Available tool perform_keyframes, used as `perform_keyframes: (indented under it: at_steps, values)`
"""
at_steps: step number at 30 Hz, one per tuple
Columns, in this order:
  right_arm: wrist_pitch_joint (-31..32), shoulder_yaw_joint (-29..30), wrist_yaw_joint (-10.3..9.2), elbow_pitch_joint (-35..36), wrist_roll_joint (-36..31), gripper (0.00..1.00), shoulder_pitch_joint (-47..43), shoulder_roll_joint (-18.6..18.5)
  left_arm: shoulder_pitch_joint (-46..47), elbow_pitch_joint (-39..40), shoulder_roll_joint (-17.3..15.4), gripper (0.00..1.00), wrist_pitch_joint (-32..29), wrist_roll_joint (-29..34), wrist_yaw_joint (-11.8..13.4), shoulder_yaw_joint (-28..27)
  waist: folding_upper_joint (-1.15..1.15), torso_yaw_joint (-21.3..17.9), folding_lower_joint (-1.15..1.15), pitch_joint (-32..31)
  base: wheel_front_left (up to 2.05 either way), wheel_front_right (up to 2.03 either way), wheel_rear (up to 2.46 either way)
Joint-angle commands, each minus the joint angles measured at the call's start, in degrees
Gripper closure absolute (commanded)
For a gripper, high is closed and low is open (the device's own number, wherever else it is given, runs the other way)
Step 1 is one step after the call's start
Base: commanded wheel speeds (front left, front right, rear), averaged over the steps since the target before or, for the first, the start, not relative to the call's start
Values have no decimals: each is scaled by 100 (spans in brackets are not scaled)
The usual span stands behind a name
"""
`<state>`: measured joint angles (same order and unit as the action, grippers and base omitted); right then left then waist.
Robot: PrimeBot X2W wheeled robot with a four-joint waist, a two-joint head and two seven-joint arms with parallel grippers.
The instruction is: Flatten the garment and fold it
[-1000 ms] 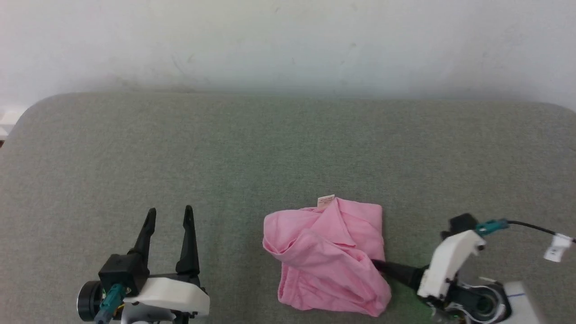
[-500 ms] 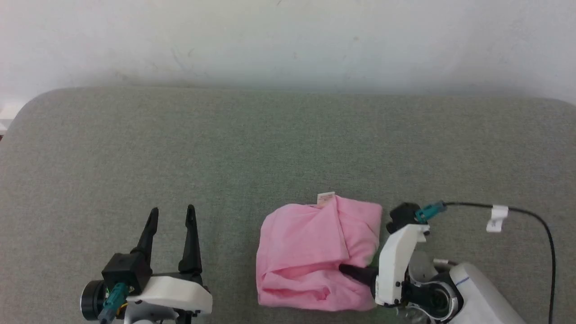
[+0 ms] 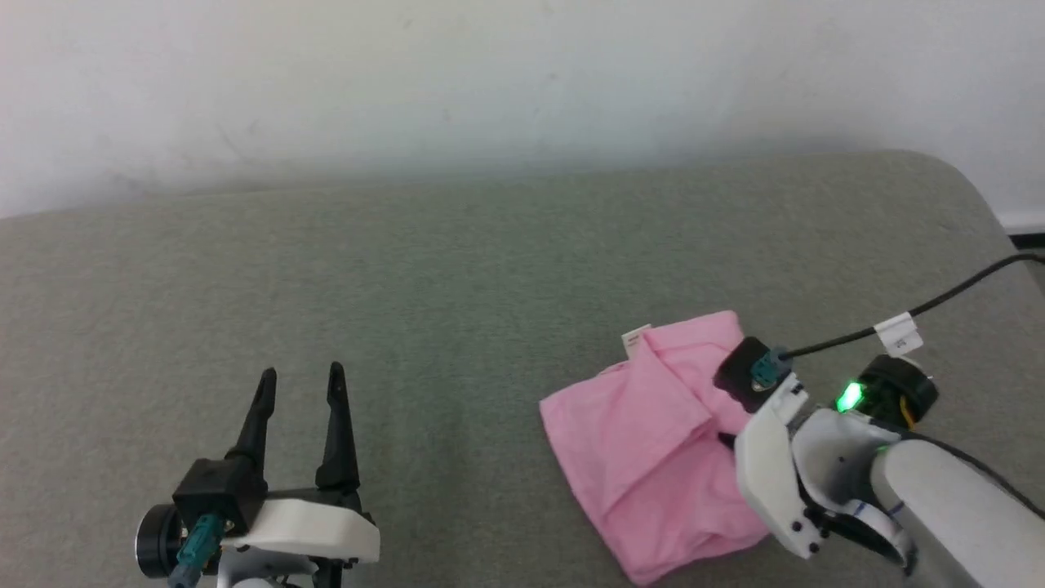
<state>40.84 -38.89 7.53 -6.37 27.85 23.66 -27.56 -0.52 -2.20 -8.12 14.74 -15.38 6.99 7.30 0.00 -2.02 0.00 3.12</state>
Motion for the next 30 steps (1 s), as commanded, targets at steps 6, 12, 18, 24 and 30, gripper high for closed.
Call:
perform_keyframes:
  at_steps: [6, 12, 18, 24, 30]
  values:
    - [48, 147, -4, 145, -137, 100, 96, -613, 225, 243, -8, 0, 26, 221, -108, -22, 0, -1244, 0, 724, 0, 0, 0]
    - [-537, 779, -4, -807, -257, 100, 131, -778, 672, 273, -111, 0, 14, 372, -212, 109, 0, -1719, 0, 1315, 0, 0, 0]
    - [-1501, 1383, -4, -1972, -480, 100, 329, -601, 1031, 212, -166, 0, -4, 453, -271, 210, 0, -1810, 0, 1670, 0, 0, 0]
    - [-2446, 1973, -4, -2999, -739, 0, 467, -315, 1219, 80, -193, 0, -4, 457, -313, 260, 0, -1662, 0, 1784, 0, 0, 0]
    - [-3485, 2654, -4, -3681, -1056, 0, 369, -18, 1135, -54, -137, 0, 9, 376, -278, 223, 0, -1487, 0, 1562, 0, 0, 0]
